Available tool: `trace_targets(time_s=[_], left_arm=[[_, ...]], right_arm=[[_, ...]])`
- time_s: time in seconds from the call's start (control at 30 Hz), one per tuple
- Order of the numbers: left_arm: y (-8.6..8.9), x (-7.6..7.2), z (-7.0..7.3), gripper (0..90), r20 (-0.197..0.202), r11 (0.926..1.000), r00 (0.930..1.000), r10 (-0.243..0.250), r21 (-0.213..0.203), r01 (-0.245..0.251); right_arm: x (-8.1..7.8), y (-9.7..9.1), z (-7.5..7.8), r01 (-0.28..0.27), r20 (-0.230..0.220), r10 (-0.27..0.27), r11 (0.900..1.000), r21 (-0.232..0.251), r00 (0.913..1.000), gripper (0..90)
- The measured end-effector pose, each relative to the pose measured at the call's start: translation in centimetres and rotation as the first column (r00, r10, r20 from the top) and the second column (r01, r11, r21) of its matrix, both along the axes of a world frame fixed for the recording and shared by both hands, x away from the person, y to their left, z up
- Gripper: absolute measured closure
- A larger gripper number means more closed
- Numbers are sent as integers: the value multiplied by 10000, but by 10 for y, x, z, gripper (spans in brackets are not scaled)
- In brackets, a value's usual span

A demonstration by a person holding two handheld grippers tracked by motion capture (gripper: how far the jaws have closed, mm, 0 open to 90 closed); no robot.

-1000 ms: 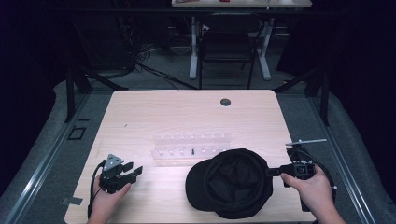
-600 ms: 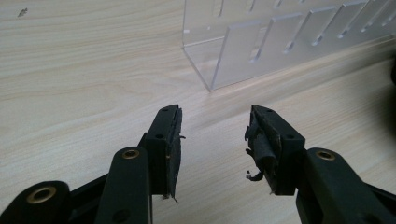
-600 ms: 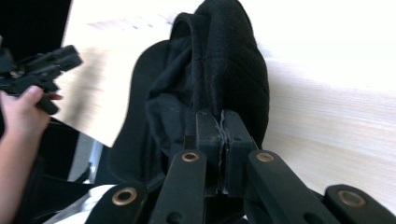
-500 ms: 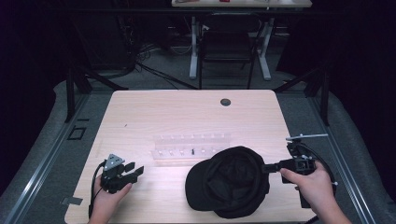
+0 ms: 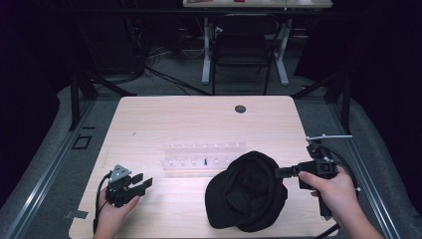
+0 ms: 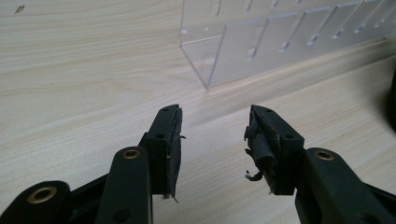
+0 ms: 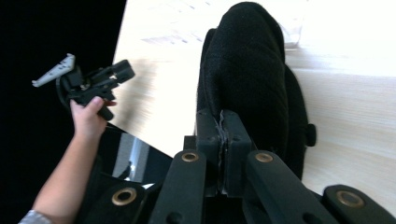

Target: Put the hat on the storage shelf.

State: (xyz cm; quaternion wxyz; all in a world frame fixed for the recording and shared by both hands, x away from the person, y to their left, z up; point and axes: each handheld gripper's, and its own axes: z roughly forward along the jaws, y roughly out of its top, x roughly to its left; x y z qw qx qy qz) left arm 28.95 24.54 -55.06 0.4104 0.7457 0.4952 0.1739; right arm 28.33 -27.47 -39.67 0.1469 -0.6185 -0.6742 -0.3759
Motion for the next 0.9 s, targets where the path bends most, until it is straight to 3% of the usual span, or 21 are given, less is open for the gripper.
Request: trace_targets(time_s=[0.2, 0.3, 0.5, 0.6, 0.77, 0.8, 0.9], left_arm=[[0, 0, 0, 543, -51, 10000, 10000, -23, 23, 24], [0, 0, 0, 543, -53, 10000, 10000, -33, 20, 33], [1, -1, 0, 543, -50, 10000, 10000, -59, 7, 59], [1, 0, 0, 544, -19, 10000, 10000, -7, -3, 7], [0, 0, -1, 544, -72, 10000, 9999, -90, 29, 90], [0, 0, -1, 544, -39, 10000, 10000, -72, 31, 72], [-1, 0, -1, 544, -38, 9999, 9999, -112, 56, 112]], right_arm=[[1, 6, 8, -94, 177, 97, 9998, -168, 9998, 884], [1, 7, 14, -87, 330, 86, 10000, 26, 9994, 884], [-2, 9, 33, -272, 1011, 259, 9996, 114, 9945, 886], [-4, 11, 45, -291, 1574, 276, 9996, 70, 9871, 887], [-7, 12, 54, -225, 2004, 213, 9997, 37, 9795, 886], [-7, 12, 57, -127, 2323, 136, 9999, -55, 9725, 886], [-8, 11, 59, -39, 2521, 46, 10000, -35, 9677, 887]])
